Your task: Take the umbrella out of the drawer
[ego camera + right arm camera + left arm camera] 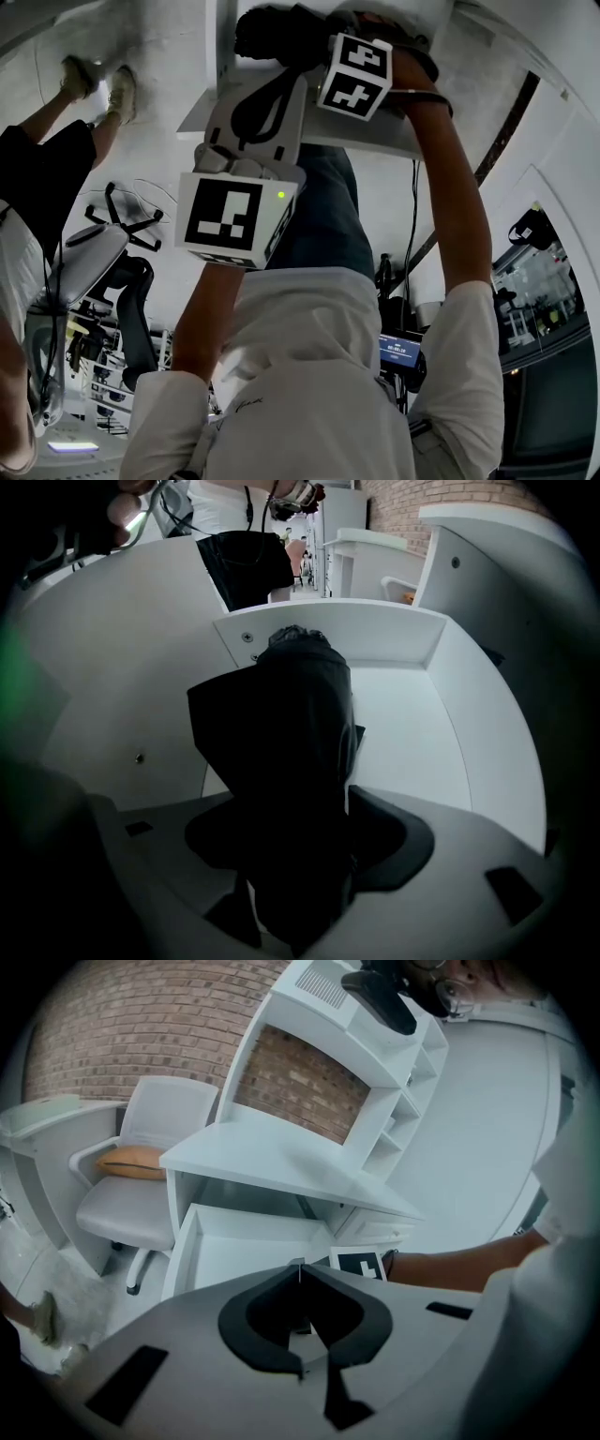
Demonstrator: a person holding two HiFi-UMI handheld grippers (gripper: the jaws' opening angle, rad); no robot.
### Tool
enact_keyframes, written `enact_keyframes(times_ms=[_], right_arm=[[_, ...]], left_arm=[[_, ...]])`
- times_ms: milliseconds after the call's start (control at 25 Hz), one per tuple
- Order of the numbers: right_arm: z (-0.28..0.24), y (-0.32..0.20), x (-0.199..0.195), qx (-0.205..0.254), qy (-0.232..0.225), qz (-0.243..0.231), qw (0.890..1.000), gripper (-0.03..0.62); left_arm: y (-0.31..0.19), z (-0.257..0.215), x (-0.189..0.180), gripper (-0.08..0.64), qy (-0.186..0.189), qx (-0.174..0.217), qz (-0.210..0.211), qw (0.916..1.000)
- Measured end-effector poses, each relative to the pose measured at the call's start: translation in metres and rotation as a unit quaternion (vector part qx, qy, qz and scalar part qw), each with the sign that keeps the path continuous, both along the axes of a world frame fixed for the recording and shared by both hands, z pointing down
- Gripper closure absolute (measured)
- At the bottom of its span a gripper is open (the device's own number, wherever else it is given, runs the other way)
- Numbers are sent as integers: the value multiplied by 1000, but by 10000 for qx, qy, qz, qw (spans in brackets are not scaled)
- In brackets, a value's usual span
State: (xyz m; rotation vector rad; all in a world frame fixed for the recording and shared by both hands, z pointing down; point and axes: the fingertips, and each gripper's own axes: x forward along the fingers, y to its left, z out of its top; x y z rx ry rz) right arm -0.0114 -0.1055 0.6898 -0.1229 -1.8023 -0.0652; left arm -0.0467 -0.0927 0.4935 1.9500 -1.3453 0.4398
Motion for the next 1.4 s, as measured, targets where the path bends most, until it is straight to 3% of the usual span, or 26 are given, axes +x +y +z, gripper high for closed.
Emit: enact_keyframes(times_ms=[880,1400], right_arm=[[16,1,-1,-8,159,-58,9999,327],[13,3,0,45,249,638,9976,345]], left_arm=[[0,3,2,543,43,28,169,9998],[0,-3,-1,543,181,10,4,9998]])
